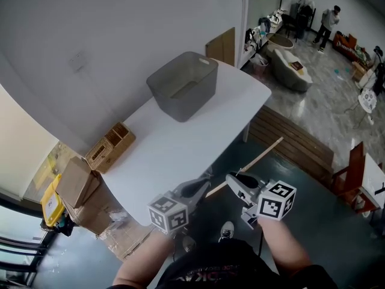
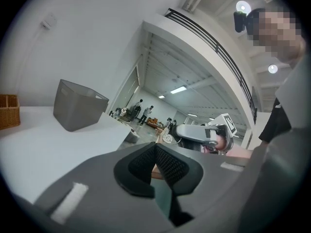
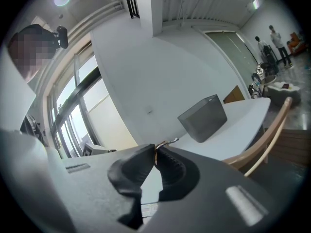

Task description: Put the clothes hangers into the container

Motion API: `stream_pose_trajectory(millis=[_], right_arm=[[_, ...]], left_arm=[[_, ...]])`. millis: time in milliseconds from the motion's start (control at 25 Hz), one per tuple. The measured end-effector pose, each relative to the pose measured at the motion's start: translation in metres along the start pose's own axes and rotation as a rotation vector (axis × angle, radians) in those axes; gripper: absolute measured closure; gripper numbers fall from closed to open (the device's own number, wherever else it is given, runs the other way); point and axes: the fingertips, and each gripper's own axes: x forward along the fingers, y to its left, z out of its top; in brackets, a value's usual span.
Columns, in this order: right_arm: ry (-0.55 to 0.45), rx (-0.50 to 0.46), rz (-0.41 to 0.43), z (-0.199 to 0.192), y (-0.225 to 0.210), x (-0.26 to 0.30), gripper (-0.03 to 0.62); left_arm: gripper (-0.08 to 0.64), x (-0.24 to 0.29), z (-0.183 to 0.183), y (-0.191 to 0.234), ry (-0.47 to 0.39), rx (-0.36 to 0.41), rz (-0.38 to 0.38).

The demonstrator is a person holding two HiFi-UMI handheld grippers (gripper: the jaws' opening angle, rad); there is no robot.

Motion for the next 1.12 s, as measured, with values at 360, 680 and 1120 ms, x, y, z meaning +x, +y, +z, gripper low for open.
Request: stream_pose_trajectory(millis=[360, 680, 1120], right_arm=[[0.017, -0.01, 0.053, 0.032, -0.056, -0.017, 0.575], [0.026, -0.04, 0.084, 0.062, -0.086, -0.031, 0.575], [0.003, -0.04, 0.075, 0.095, -0.104, -0.004, 0.575]], left_arm=[[0.56, 0.059, 0.012, 0.003, -0.033, -0.008, 0.076], [0.56, 0.095, 0.019, -0.004, -0.057, -0.009, 0.109], [0.56, 0.101, 0.039, 0.02, -0.068, -0.007, 0.104]])
